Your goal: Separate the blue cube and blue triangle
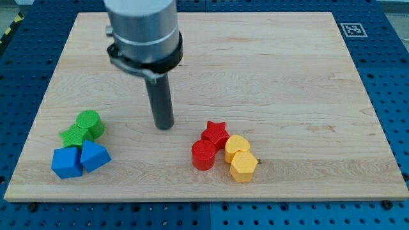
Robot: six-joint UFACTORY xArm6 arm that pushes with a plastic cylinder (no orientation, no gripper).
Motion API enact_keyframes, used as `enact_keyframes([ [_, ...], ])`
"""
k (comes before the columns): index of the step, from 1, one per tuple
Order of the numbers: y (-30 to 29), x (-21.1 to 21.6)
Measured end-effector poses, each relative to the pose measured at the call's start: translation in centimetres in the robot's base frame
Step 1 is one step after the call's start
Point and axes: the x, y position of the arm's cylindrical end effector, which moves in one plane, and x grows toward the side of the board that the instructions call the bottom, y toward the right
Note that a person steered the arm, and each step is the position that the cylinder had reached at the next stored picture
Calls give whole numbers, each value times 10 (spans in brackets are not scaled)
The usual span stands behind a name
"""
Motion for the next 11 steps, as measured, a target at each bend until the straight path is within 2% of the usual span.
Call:
enact_keyframes([
  [2,0,97],
  [3,-6,101],
  [6,-99,101],
  [11,-125,100],
])
